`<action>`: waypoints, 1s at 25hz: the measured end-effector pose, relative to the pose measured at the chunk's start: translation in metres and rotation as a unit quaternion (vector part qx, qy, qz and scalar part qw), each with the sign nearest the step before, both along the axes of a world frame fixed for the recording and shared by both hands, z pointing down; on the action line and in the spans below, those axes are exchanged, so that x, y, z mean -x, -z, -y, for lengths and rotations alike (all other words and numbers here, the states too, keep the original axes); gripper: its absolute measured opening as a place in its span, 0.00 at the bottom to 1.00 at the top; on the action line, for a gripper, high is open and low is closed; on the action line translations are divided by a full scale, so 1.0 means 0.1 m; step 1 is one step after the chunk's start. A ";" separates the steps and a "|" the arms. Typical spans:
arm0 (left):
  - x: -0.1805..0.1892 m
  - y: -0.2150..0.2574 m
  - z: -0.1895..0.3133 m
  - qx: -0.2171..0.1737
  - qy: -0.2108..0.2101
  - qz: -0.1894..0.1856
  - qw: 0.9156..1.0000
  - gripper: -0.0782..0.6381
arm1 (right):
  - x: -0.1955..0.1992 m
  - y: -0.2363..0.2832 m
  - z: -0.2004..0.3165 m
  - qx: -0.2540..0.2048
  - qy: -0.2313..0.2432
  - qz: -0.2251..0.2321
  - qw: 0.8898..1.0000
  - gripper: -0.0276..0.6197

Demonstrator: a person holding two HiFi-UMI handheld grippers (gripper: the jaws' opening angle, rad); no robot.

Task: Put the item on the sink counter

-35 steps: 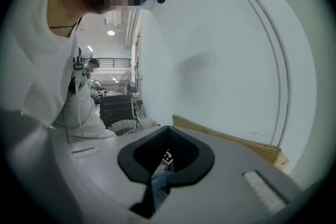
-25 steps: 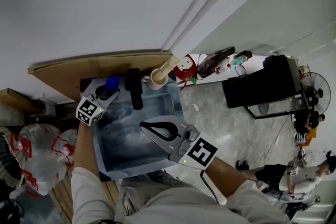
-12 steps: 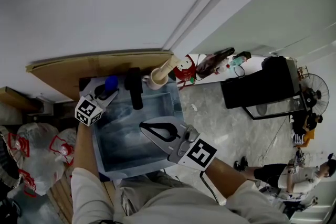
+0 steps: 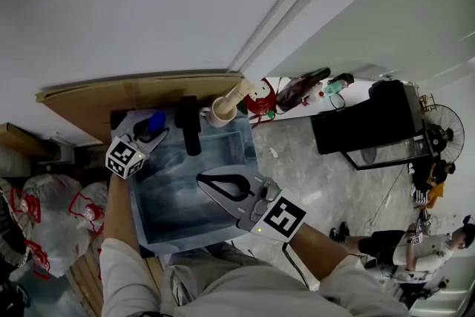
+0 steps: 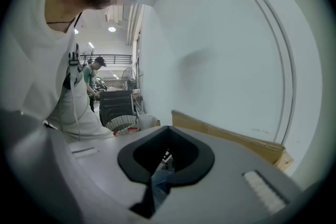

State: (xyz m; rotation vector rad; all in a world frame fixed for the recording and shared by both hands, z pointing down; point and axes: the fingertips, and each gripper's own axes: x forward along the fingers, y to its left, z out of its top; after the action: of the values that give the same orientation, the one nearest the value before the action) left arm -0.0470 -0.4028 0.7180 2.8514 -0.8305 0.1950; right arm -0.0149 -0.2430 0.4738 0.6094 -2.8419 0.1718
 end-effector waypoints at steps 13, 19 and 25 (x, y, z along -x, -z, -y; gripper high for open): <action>0.02 0.04 -0.01 0.002 0.007 -0.003 1.000 0.41 | -0.01 -0.04 0.01 0.002 -0.001 -0.001 1.000 0.05; 0.05 0.08 -0.02 0.000 0.012 -0.005 1.000 0.42 | 0.00 -0.03 0.02 -0.001 -0.001 0.002 1.000 0.05; 0.09 0.13 -0.07 0.004 0.013 -0.001 1.000 0.42 | 0.01 0.04 -0.02 -0.009 0.004 0.006 1.000 0.05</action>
State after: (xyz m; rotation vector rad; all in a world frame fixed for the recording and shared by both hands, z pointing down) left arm -0.0557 -0.3960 0.7052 2.8313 -0.8646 0.1913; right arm -0.0161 -0.2412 0.4701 0.6012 -2.8604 0.1500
